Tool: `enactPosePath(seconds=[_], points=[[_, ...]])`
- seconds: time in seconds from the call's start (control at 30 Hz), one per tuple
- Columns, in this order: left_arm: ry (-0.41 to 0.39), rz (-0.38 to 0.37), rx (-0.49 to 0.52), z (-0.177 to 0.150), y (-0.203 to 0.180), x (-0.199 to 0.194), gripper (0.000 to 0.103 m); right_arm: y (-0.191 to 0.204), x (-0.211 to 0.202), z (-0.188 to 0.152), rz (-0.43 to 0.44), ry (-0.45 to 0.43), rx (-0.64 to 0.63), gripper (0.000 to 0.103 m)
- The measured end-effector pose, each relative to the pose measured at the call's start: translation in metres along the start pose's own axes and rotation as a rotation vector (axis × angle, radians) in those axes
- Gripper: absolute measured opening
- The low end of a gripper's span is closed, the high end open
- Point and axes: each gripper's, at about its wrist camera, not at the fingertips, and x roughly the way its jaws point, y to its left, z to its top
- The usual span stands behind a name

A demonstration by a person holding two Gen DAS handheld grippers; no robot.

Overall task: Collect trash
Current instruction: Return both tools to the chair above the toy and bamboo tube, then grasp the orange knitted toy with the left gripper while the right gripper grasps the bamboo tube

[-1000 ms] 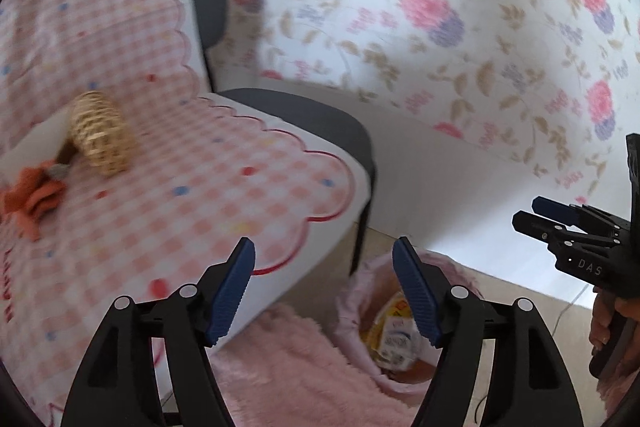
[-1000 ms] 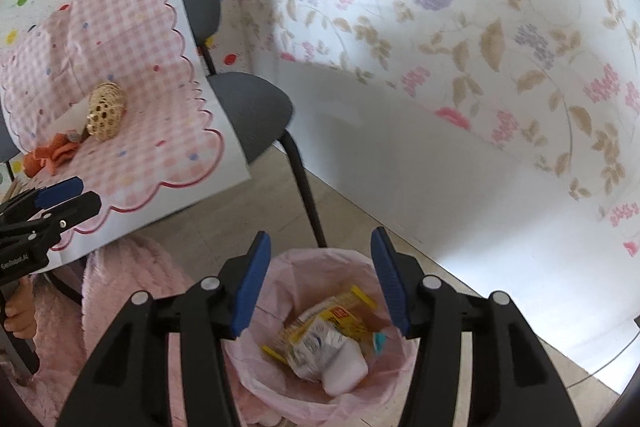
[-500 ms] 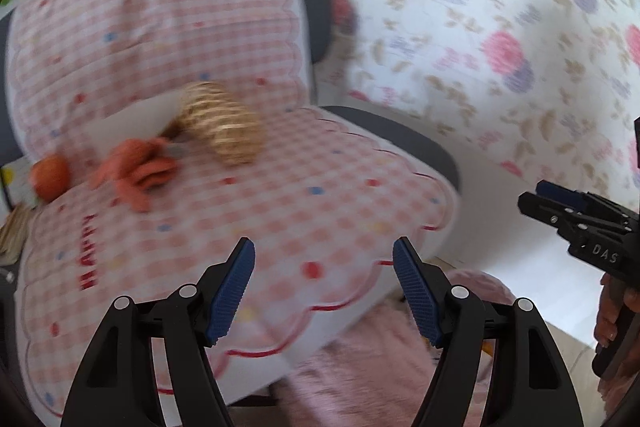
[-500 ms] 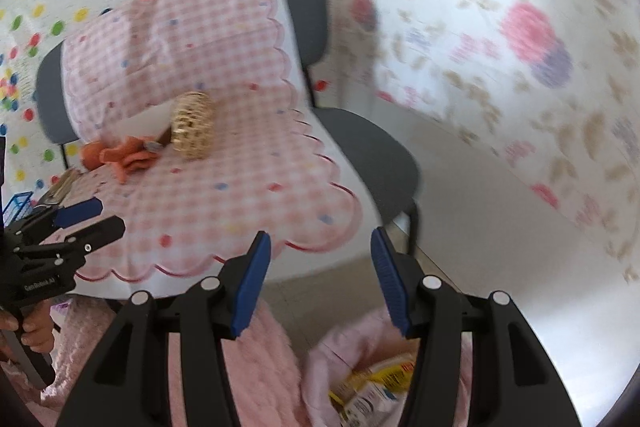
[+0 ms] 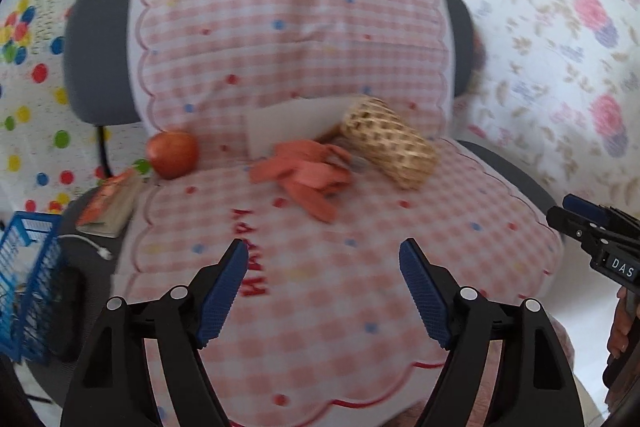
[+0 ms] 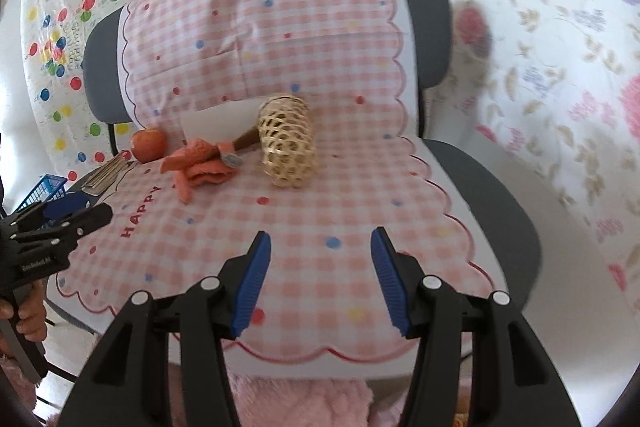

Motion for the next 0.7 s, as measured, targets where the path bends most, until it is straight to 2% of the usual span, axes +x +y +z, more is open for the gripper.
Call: enactPosePath(seconds=[0.17, 0.23, 0.4, 0.7], points=[[-0.002, 0.056, -0.026, 0.006, 0.018, 0.005, 0.079, 0.013, 0.023, 0.014, 0.033, 0.012, -0.029, 0.052], [0.013, 0.068, -0.039, 0.009, 0.023, 0.011, 0.080, 0.018, 0.034, 0.020, 0.041, 0.022, -0.045, 0.058], [0.041, 0.057, -0.049, 0.017, 0.026, 0.029, 0.080, 0.023, 0.058, 0.033, 0.061, 0.038, -0.057, 0.061], [0.010, 0.021, -0.011, 0.057, 0.018, 0.052, 0.080, 0.016, 0.080, 0.057, 0.091, 0.022, -0.046, 0.062]])
